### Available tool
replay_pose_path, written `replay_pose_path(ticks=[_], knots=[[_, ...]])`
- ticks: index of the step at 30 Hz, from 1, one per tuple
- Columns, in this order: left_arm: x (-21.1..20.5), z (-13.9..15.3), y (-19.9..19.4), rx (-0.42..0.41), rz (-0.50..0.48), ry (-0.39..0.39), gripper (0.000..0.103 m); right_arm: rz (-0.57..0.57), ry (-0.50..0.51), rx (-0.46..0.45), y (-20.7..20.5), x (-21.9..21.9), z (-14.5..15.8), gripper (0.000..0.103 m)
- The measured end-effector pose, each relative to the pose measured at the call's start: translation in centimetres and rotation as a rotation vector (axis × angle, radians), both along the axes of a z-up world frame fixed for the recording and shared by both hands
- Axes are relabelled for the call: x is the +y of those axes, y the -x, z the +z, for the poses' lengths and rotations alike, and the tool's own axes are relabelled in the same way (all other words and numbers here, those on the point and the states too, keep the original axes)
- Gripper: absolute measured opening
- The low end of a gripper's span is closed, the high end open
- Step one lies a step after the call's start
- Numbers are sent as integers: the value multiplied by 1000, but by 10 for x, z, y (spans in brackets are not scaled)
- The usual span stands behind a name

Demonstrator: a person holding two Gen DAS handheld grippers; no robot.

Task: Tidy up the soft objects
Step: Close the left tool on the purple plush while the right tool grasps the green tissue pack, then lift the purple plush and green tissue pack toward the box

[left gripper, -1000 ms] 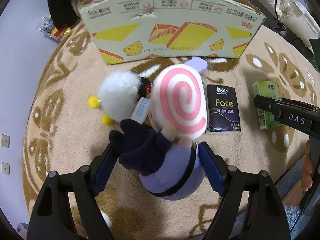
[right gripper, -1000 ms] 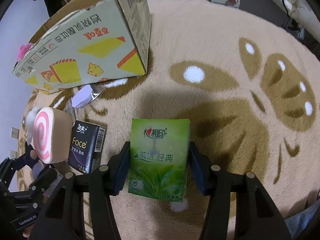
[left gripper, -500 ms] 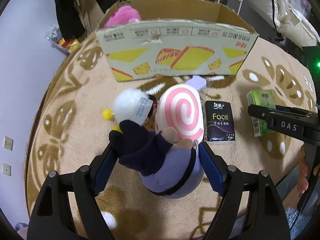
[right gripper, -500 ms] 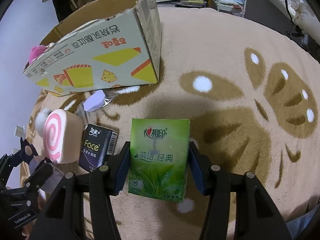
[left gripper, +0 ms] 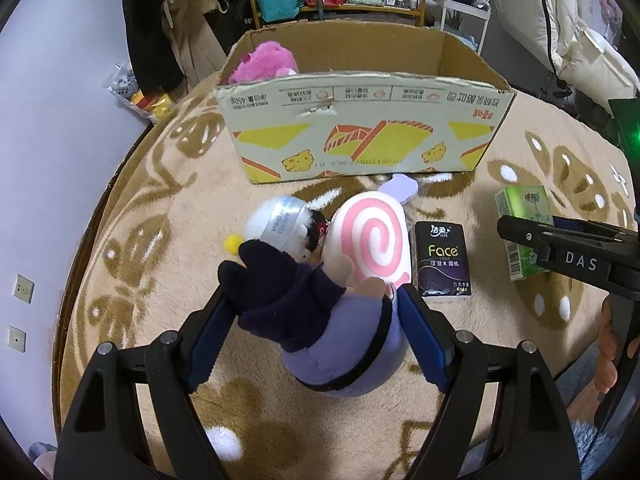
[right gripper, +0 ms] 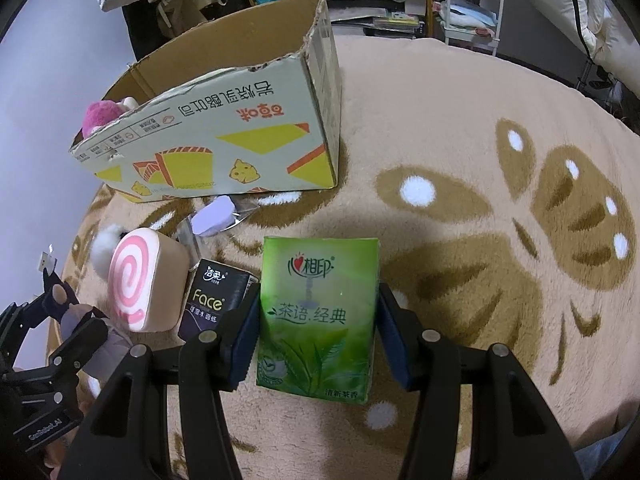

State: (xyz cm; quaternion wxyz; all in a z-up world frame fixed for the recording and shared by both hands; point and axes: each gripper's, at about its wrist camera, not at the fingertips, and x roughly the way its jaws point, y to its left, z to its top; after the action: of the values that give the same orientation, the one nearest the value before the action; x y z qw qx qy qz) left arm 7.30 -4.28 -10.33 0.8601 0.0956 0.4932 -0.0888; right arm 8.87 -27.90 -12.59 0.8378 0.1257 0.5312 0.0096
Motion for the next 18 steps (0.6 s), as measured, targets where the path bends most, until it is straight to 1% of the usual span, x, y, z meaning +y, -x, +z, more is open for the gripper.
replay_pose_path(ticks=[5, 8, 12, 16, 18], knots=[[3, 1, 0, -7, 16, -5, 80, 0, -7, -13, 0, 4, -5, 58], [5, 8, 3, -46, 20, 3, 80, 3, -12, -46, 2, 4, 0, 58], [5, 22, 11, -133, 27, 1, 81, 8, -49, -128, 8, 5, 13, 58], [5, 37, 19, -224, 36, 7, 81, 20, -37, -235, 16, 10, 33, 58], [7, 43, 20, -256, 45, 17, 81, 16, -32, -287, 20, 12, 44, 58]])
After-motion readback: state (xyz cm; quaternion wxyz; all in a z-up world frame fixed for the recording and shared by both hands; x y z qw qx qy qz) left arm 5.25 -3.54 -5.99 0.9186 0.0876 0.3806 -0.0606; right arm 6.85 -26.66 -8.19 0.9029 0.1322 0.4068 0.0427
